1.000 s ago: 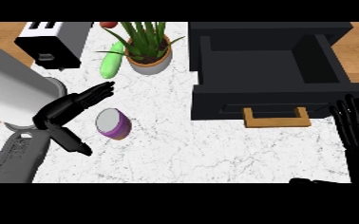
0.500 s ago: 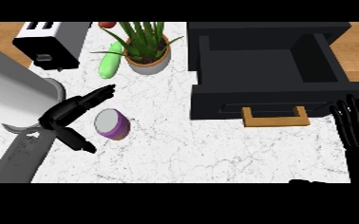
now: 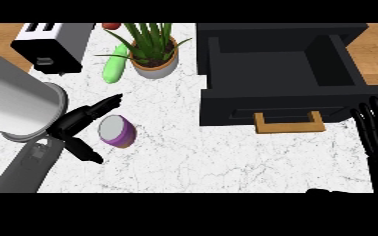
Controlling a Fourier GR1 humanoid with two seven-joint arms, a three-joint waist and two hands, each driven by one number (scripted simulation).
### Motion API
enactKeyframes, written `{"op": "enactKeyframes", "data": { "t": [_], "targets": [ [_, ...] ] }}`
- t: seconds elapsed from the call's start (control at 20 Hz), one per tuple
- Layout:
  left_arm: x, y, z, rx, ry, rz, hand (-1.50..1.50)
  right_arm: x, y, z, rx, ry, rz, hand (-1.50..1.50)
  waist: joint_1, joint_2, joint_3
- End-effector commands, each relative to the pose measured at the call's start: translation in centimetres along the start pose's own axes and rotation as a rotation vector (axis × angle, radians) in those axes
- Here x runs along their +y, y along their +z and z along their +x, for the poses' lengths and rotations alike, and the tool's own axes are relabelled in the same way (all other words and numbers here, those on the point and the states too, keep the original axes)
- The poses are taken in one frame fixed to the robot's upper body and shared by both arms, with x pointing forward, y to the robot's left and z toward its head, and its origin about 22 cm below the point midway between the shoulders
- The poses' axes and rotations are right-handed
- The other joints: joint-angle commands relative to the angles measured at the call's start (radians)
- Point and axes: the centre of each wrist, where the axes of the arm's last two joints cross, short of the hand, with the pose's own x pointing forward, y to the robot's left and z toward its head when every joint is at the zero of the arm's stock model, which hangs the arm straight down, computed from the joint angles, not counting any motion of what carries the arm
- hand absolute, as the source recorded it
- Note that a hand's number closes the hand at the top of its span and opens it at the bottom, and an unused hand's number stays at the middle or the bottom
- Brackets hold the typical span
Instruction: Pick up the can, place it into the drawer and close the drawer
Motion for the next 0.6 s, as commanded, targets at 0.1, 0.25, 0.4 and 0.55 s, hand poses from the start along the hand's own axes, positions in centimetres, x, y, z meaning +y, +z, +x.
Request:
{"op": "enactKeyframes", "data": {
  "t": [0.1,0.25,0.4,0.55],
  "targets": [
    [-0.5,-1.8,-0.3,-0.123,0.118,-0.114,-1.5,1.2,0.8,-0.2,0.015,-0.022,0.006,-1.5,0.001,-0.002,0.0],
    [-1.7,-2.0,-1.5,-0.122,0.12,-0.1,-1.5,-0.8,-1.0,0.9,-0.007,-0.003,0.003,-1.5,-0.004,0.003,-0.001],
    [-1.0,-1.8,-1.5,-0.1,0.113,-0.103,-1.5,0.0,0.1,2.2,-0.003,-0.007,0.017,-1.5,-0.009,0.002,-0.001],
    [-0.8,-2.8,-0.8,-0.126,0.127,-0.122,-1.5,0.0,0.0,1.0,-0.005,0.0,-0.001,-1.5,0.001,0.0,0.0]
  ]
}}
